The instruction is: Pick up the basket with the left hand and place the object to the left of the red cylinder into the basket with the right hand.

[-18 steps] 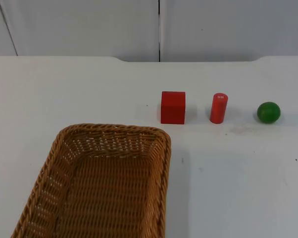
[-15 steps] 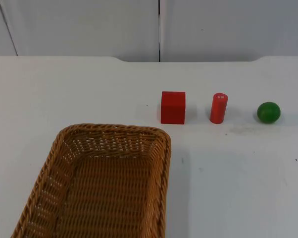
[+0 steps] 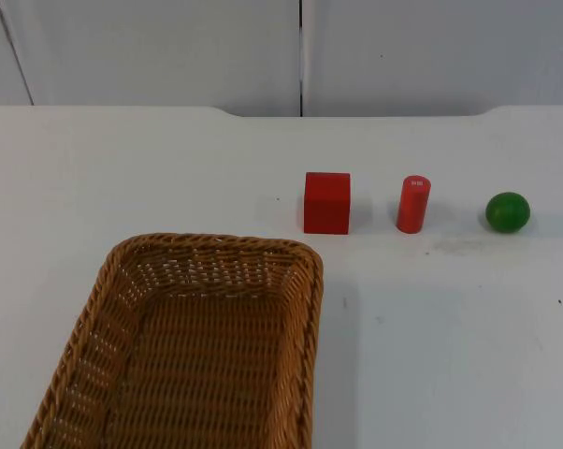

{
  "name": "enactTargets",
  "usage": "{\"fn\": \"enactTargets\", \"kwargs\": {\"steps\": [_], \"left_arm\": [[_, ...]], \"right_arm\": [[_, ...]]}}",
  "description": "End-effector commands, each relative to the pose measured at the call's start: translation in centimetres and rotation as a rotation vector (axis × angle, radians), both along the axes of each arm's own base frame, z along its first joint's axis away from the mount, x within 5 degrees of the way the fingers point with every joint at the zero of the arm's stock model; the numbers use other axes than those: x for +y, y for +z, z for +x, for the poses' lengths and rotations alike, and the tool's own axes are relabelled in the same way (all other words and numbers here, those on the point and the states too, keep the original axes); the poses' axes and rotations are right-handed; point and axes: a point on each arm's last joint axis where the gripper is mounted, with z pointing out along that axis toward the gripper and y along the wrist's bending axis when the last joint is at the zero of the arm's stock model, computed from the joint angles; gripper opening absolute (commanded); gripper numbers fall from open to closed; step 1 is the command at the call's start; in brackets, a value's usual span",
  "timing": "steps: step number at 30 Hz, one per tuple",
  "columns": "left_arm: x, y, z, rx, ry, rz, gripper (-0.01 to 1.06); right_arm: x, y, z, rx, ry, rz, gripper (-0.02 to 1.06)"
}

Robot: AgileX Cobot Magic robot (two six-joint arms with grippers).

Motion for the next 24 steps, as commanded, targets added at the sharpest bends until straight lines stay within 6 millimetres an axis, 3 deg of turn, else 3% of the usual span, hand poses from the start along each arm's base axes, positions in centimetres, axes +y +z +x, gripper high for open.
{"fn": "enactTargets", "kwargs": {"steps": [1, 13, 24], "left_arm": [[-0.2, 0.2, 0.6, 0.001, -0.002, -0.028, 1.05], [-0.5, -0.4, 2.7, 0.117, -0.018, -0.077, 1.05], [-0.5, -0.5, 2.8, 0.136, -0.019, -0.083, 1.05]], "right_arm": [[0.0, 0.0, 0.0, -0.009, -0.002, -0.007, 1.05], [0.0, 0.0, 0.0, -0.009, -0.002, -0.007, 1.05], [0.0, 0.0, 0.0, -0.009, -0.002, -0.007, 1.05]]}}
